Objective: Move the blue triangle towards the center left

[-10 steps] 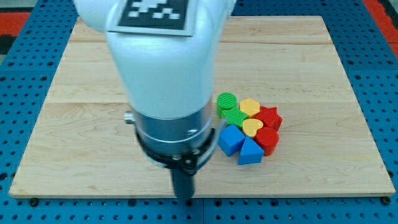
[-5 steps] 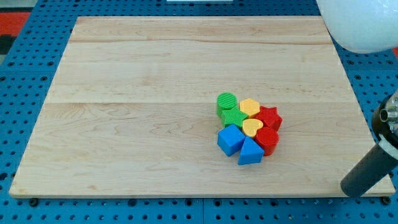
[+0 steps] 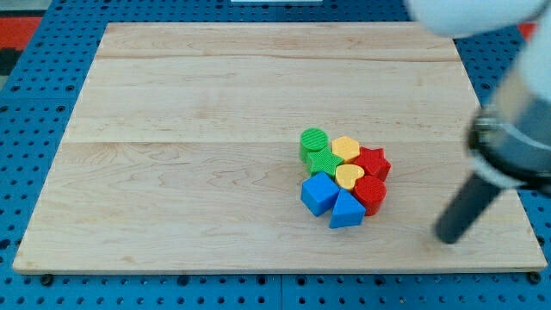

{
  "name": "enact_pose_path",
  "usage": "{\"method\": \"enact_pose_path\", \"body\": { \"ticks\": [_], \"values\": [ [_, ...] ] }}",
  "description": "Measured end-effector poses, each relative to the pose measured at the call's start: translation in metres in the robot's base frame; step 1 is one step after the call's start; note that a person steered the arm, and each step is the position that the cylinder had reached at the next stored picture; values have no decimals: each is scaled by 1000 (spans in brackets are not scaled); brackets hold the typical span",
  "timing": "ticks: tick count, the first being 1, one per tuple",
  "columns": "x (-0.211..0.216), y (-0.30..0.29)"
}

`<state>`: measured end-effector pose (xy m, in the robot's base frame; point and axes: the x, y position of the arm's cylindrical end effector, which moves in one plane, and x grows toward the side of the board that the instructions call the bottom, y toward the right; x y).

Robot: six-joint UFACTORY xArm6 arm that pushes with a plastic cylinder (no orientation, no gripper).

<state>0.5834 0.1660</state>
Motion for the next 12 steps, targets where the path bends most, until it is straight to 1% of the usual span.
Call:
{"method": "enact_pose_path", "body": {
  "ticks": [1,2,3,5,6,7,8,9,10,11,12],
  "values": [
    [-4,-67],
    [-48,-67],
    [-60,-98],
    [-60,-154],
    [-60,-199],
    [-72,-227],
    [-85,-240],
    [-90,-238],
    [-116,-238],
    [-147,-267],
    [-148,-306]
  ]
}}
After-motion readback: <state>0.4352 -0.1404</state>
